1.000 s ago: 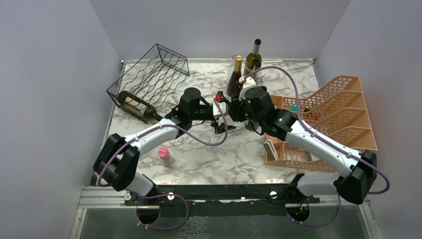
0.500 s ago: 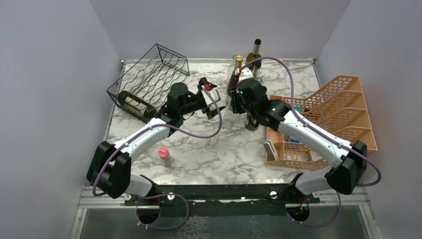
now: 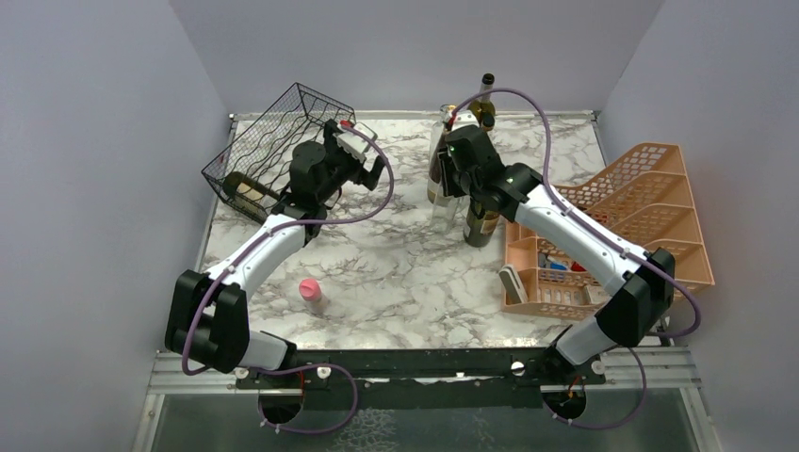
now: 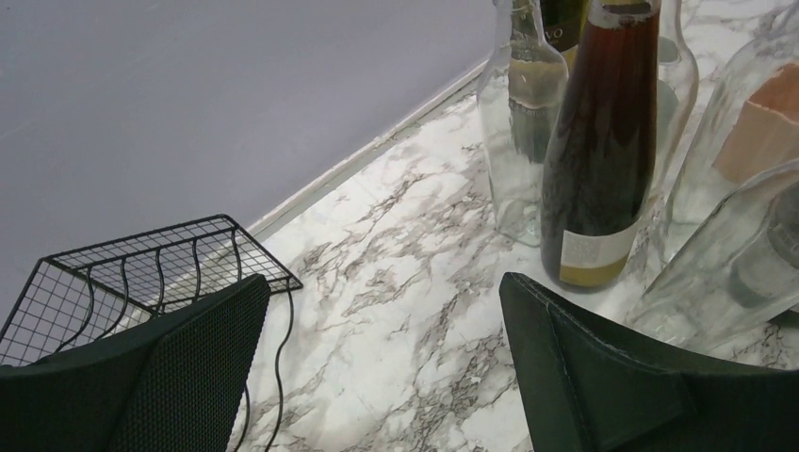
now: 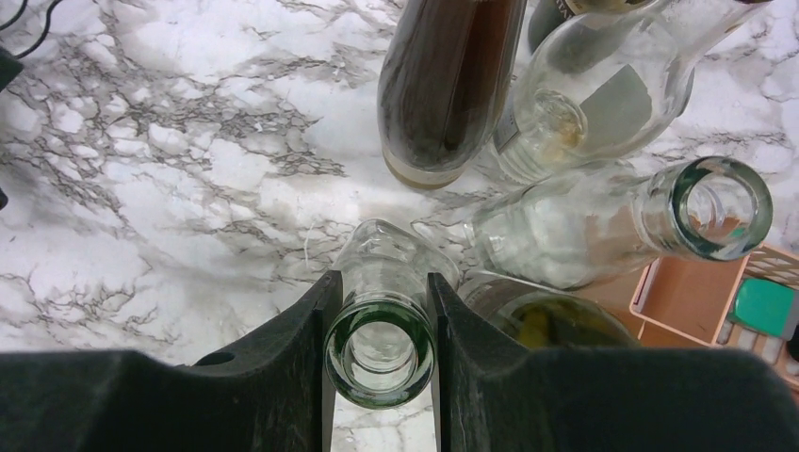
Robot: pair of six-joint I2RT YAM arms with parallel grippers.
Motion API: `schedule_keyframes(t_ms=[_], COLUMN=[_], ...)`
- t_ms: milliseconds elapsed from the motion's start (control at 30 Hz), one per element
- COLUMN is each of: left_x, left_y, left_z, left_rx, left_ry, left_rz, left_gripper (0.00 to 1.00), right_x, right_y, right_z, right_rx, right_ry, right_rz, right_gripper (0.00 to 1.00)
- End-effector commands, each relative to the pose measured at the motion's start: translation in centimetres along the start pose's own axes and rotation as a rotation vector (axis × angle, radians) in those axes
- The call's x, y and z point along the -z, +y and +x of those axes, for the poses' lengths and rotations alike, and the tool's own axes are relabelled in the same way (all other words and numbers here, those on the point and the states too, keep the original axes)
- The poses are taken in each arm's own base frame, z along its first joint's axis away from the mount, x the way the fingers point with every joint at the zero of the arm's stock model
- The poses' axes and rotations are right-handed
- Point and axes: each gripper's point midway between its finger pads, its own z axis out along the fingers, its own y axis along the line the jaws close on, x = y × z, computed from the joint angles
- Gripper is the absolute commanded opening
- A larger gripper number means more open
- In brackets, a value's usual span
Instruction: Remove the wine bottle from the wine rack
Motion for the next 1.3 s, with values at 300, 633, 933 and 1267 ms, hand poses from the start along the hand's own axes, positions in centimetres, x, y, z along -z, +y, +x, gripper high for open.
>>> schedule_keyframes(t_ms=[300, 633, 933, 1267], left_x=[-0.1, 0.1, 0.4, 1.8], left_y=[0.7, 1.4, 2.3, 5.7], left_z=[-3.2, -3.2, -3.4, -3.7], left_rx=[0.087, 0.090, 0.106, 0.143], left_ry=[-0.082, -0.085, -0.093, -0.107], left_rz=[-0.009, -0.032, -0.054, -0.158], left_gripper=[0.99, 0.99, 0.99, 0.97], right_x=[-1.4, -1.3, 1.7, 7.0], right_y=[-0.4, -0.2, 0.3, 4.4], right_z=[-2.1, -2.2, -4.2, -6.6], right_rx=[-0.007, 0.013, 0.000, 0.064], right_ry=[0.028, 0.033, -0.026, -0.143], right_rz=[-0.035, -0.058, -0.132, -0.419], right_gripper=[0.07, 0.48, 0.65, 0.71])
